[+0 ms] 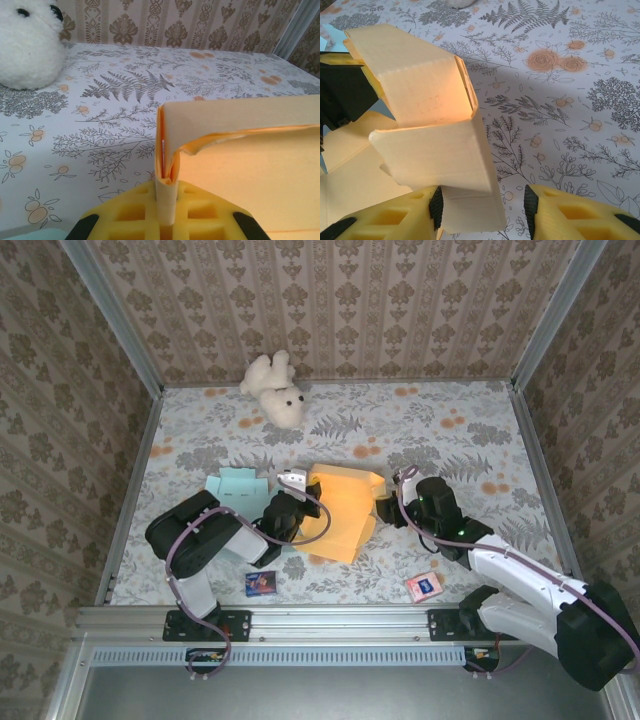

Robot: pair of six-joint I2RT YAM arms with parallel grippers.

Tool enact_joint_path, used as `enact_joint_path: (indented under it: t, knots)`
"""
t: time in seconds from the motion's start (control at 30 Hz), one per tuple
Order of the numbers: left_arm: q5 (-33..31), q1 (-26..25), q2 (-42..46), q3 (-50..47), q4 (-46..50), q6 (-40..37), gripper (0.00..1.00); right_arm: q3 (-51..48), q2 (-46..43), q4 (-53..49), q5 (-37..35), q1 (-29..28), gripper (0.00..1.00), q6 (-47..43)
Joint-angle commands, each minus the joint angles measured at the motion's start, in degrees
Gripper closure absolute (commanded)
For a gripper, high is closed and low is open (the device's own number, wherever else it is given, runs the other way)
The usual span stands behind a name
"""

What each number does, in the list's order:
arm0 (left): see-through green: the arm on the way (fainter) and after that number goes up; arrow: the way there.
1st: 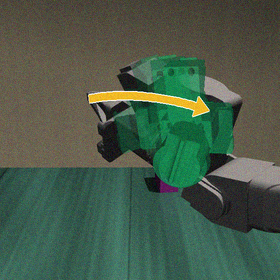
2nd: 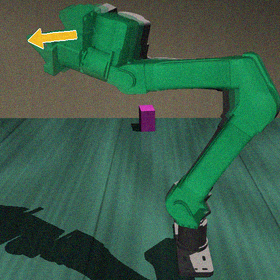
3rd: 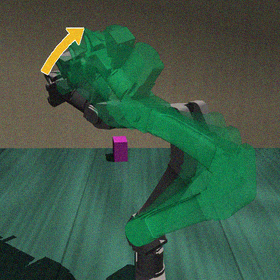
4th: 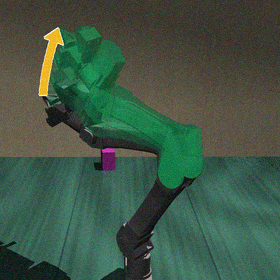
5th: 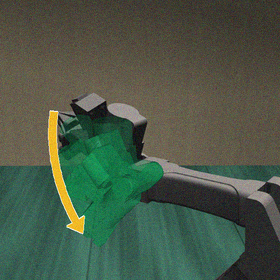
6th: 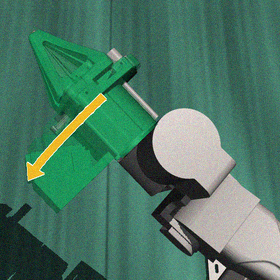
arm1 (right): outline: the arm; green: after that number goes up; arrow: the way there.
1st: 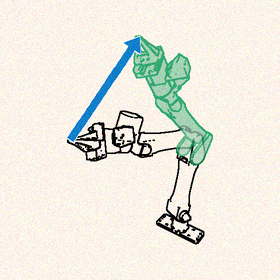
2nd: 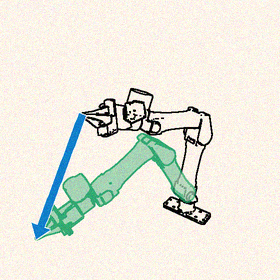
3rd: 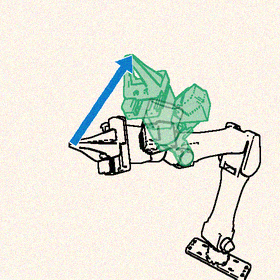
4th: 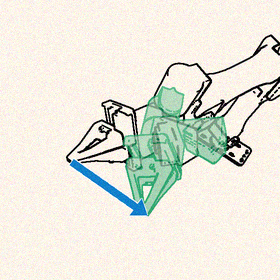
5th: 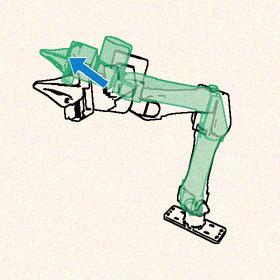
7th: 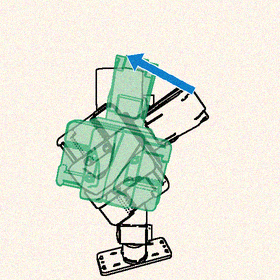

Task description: Fold the paper box

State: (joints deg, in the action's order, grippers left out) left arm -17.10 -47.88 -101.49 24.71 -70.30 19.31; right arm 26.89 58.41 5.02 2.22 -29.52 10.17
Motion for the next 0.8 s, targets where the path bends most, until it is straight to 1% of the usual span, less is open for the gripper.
enact_joint_path:
  t: [0.0,0.13,0.27,0.43,0.77]
  knots:
    - [2.2,0.1,1.6,-0.3,-2.7,1.0,1.00,1.3,1.1,1.9,0.0,-0.4,0.52,-0.1]
    - [3.1,0.1,1.5,0.0,-2.6,0.9,1.00,1.5,2.4,3.0,-0.4,-0.8,0.53,0.3]
    - [3.3,0.1,1.5,-0.1,-2.5,1.0,1.00,1.8,3.2,3.8,-0.4,-1.4,0.56,0.6]
    - [1.4,0.2,1.3,0.0,-2.5,2.0,1.00,2.0,4.1,4.7,-0.2,-3.0,0.60,1.3]
    - [-1.4,0.1,2.2,0.3,-0.2,2.6,1.00,2.2,7.2,9.5,0.0,-7.2,0.62,3.0]
